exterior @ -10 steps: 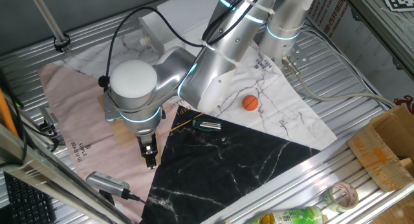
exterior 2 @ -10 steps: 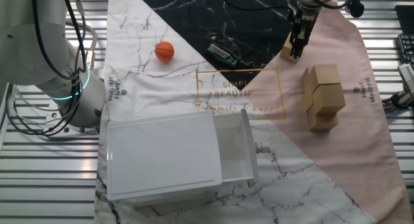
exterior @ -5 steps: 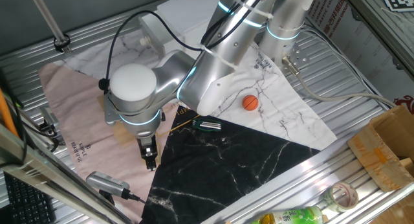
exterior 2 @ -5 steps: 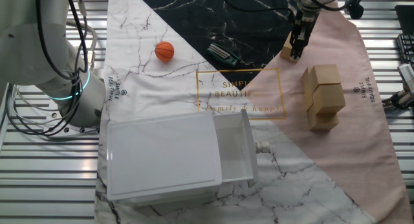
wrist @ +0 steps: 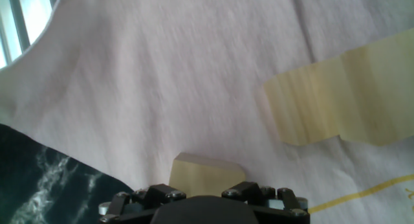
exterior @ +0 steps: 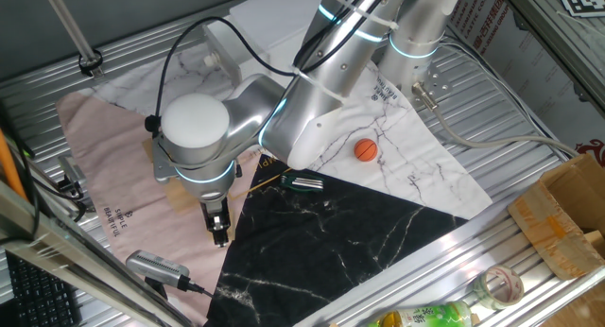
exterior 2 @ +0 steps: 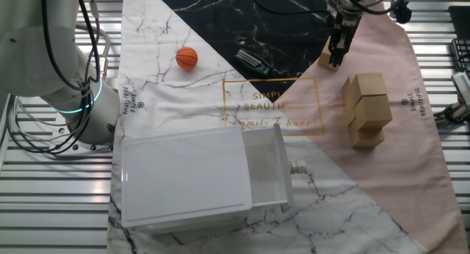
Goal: Stack the blocks into a pyramid shape
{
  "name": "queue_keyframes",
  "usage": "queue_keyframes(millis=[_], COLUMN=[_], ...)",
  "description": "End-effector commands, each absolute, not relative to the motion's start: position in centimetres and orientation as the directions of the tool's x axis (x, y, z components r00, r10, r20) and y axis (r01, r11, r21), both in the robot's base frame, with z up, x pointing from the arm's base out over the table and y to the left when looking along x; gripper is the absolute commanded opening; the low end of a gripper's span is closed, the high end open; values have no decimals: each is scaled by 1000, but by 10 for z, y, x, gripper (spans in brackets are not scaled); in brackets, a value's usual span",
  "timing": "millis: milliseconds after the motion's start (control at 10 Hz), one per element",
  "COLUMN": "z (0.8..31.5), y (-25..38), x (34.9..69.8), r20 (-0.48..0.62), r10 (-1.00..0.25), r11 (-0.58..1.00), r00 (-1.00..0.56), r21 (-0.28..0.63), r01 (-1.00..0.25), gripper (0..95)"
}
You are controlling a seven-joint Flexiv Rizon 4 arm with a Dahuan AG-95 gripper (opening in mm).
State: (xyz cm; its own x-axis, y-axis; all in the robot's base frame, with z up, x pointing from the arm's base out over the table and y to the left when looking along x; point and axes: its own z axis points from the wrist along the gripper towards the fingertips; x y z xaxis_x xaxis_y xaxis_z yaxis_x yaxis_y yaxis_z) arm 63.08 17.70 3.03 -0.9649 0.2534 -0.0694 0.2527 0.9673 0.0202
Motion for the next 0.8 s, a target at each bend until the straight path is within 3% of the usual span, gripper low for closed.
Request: queue_keyframes(millis=[100, 200, 800], z=[30, 30, 30], y=[177, 177, 177], x=[631, 631, 631], r20=[-70, -69, -74], r10=[254, 254, 254], r11=[967, 967, 967], r00=[-965, -965, -964], r21=[19, 18, 16], r01=[253, 253, 253], gripper=[190, 0, 0])
